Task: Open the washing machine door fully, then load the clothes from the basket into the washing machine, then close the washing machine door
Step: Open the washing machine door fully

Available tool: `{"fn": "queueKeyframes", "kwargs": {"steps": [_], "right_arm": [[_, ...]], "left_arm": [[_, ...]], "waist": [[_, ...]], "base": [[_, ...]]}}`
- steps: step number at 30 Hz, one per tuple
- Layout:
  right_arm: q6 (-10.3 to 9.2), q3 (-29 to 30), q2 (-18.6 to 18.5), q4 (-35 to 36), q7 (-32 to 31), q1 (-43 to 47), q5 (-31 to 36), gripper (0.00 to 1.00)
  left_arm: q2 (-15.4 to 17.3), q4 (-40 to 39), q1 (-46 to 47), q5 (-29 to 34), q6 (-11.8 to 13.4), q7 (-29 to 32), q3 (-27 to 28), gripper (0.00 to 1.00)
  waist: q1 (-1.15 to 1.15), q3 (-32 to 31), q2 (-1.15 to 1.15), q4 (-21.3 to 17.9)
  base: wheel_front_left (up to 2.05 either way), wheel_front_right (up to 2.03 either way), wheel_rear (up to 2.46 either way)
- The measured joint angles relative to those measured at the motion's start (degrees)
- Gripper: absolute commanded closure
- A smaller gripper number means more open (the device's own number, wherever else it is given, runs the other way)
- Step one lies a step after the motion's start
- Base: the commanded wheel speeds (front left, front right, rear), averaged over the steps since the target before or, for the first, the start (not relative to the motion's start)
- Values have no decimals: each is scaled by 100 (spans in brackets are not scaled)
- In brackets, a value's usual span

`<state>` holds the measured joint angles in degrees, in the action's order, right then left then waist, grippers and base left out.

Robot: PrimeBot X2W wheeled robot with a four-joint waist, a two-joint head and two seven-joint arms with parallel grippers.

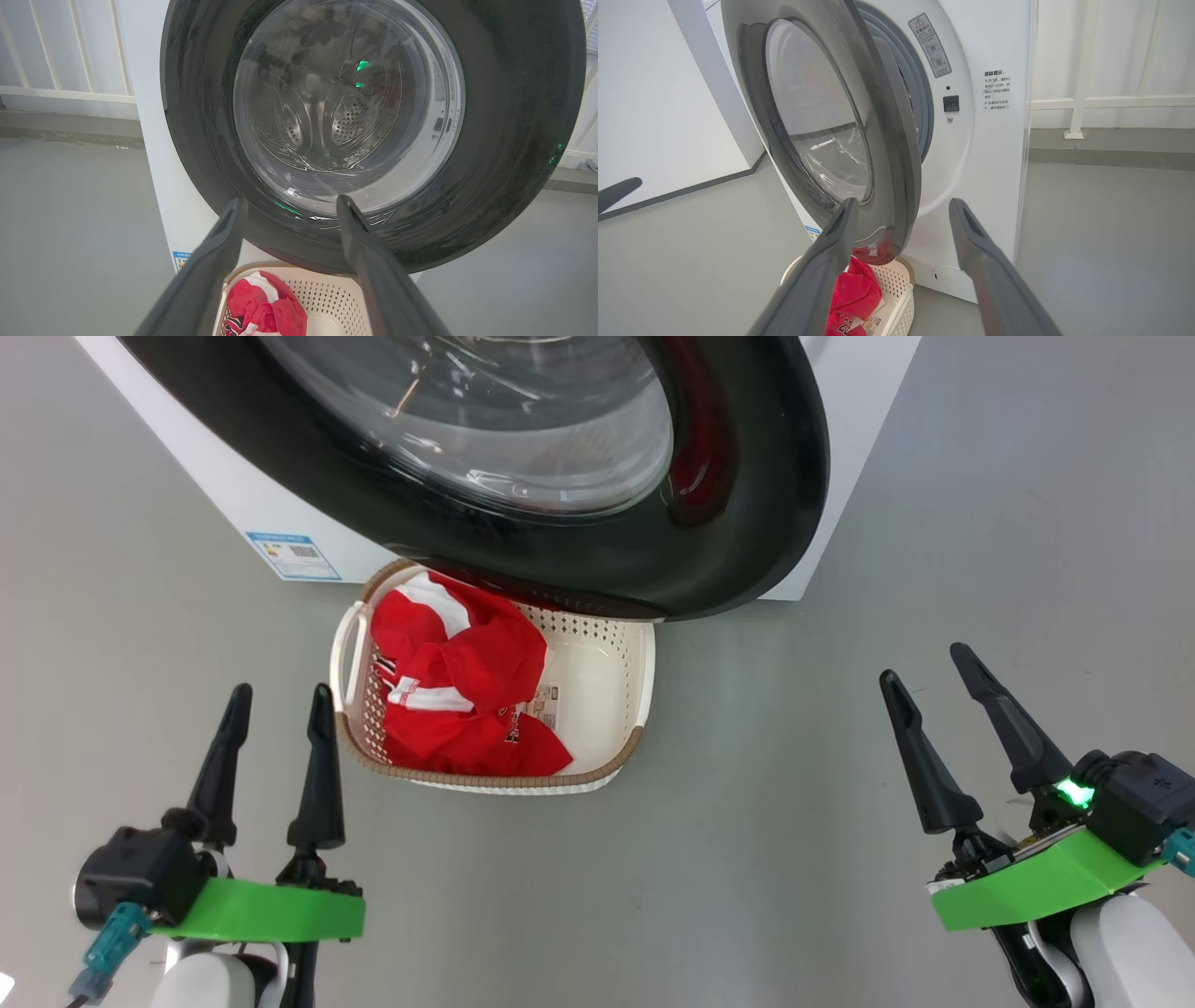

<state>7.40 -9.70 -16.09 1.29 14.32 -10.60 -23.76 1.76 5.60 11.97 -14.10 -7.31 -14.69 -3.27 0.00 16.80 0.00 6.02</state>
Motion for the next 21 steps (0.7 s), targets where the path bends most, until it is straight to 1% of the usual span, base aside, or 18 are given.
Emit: {"fn": "queueKeyframes", "kwargs": {"steps": [4, 5, 7, 8, 9, 10, 11, 12, 21], "right_arm": [[0, 19, -67, 18, 0, -9, -4, 0], [0, 32, -81, 29, 0, -13, -10, 5], [0, 82, -90, 68, 0, -31, -49, 19], [0, 102, -99, 86, 0, -33, -96, 33], [0, 121, -105, 92, 0, -33, -158, 55], [0, 134, -108, 100, 0, -35, -215, 67], [0, 135, -121, 111, 0, -43, -246, 92], [0, 134, -168, 130, 0, -129, -408, 100], [0, 99, -506, 168, 42, -722, -1347, 100]], "left_arm": [[0, 0, 0, 0, 0, 0, 0, 0], [0, 0, 0, 0, 0, 0, 0, 0], [0, 0, 1, 0, 0, 0, 0, 0], [0, 0, 1, 0, 0, 0, 0, 0], [0, 0, 1, 0, 0, 0, -1, 0], [0, 0, 1, -1, 0, 0, -1, 0], [0, 0, 1, -1, 0, 0, -1, 0], [0, 0, 1, -1, 0, 0, -2, 0], [0, -1, 8, -1, 0, 0, -9, 0]], "waist": [[0, -2, 0, 5], [0, -1, 0, 9], [0, 6, 0, 15], [0, 11, 0, 19], [0, 14, 0, 22], [0, 16, 0, 25], [0, 21, 0, 27], [0, 35, 0, 29], [0, 113, 0, 46]], "base": [[0, 0, 0], [0, 0, 0], [0, 0, 0], [0, 0, 0], [0, 0, 0], [0, 0, 0], [0, 0, 0], [0, 0, 0], [0, 0, 0]]}}
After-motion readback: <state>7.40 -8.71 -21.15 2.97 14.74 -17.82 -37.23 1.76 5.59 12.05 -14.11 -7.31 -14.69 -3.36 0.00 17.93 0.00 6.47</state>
